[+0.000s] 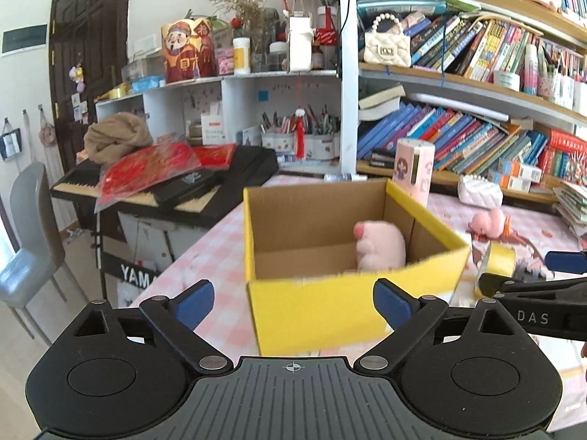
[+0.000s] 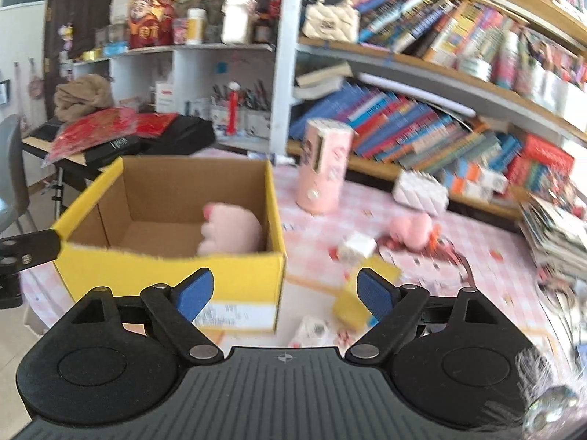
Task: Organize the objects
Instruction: 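Withdraw both tools from the box back over the table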
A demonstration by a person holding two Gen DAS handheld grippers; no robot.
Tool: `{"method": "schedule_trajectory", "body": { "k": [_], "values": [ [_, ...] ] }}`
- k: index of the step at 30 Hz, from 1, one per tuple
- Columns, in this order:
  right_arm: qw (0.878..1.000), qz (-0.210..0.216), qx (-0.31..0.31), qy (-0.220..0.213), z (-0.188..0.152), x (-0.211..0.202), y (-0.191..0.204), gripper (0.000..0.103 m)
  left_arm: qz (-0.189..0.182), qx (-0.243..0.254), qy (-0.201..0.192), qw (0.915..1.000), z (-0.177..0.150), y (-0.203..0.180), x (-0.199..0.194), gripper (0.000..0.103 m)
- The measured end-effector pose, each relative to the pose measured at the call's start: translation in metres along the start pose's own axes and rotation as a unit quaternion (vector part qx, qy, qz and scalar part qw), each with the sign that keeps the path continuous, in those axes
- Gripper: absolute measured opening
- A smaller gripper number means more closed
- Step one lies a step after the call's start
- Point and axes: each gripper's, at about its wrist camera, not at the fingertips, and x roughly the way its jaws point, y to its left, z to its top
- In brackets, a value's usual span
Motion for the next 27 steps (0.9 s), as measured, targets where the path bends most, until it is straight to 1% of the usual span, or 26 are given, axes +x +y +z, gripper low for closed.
{"method": "schedule_trajectory", "body": {
  "k": [7, 14, 21, 27],
  "values": [
    [1.000, -0.017, -0.010, 0.016, -0.032, -0.026, 0.004, 0.088, -0.008, 0.003, 0.027, 0.9996, -0.023, -0.003, -0.018, 0.096],
    [0.999, -0.026, -0.001, 0.020, -0.050, -0.049, 0.004, 0.090, -0.023, 0.020, 0.041, 0.9987, -0.038, -0.009, -0.029, 0.096],
    [0.999, -0.041, 0.010, 0.030, -0.063, -0.065, 0.003, 0.094, -0.035, 0.032, 0.047, 0.9978, -0.047, -0.013, -0.041, 0.098],
    [0.998, -0.057, 0.016, 0.034, -0.073, -0.079, 0.001, 0.096, -0.052, 0.040, 0.044, 0.9969, -0.050, -0.018, -0.048, 0.099]
  ]
}}
